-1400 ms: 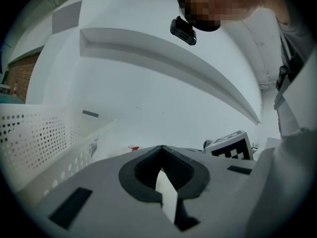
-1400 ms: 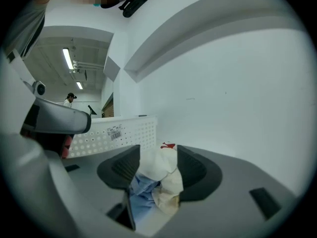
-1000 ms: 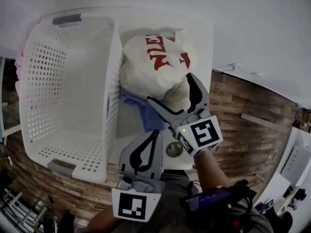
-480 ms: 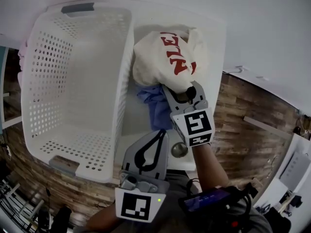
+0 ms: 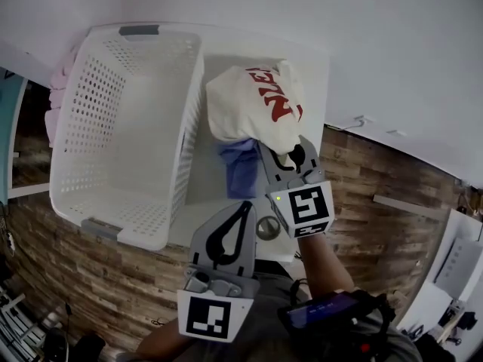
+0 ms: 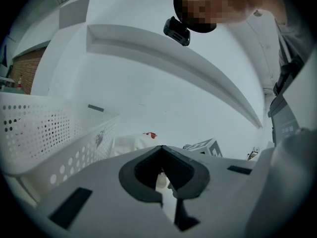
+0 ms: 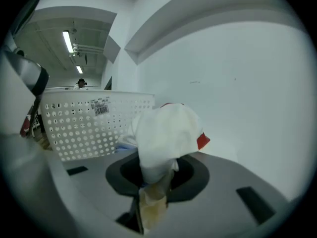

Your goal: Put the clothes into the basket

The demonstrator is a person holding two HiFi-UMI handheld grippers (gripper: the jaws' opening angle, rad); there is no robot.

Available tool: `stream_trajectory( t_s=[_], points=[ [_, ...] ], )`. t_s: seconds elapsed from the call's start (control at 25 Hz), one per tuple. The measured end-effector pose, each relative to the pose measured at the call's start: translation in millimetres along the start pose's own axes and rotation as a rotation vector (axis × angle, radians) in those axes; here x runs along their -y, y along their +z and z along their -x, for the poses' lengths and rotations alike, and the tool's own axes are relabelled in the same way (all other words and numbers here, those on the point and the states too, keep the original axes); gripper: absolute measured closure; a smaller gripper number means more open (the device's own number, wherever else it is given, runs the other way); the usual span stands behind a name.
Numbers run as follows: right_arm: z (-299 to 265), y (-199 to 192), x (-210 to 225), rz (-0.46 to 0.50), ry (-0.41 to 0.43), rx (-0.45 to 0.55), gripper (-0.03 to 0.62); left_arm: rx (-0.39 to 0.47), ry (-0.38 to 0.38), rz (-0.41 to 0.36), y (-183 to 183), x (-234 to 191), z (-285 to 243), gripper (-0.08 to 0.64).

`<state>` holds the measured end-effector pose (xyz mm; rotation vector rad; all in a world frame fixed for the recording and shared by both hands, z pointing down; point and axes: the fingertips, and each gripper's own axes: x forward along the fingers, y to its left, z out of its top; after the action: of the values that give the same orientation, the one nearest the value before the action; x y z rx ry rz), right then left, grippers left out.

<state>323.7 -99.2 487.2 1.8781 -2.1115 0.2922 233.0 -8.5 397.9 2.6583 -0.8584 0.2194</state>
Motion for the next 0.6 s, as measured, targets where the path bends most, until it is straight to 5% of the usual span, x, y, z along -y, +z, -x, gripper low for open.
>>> stream_trajectory(
  t_s=[0.6],
  points=[
    [116.2,118.8,-18.4,0.206,0.025,0.24,0.5,0.298,0.098,-0.061,74.2,51.9,73.3,0.552]
  ],
)
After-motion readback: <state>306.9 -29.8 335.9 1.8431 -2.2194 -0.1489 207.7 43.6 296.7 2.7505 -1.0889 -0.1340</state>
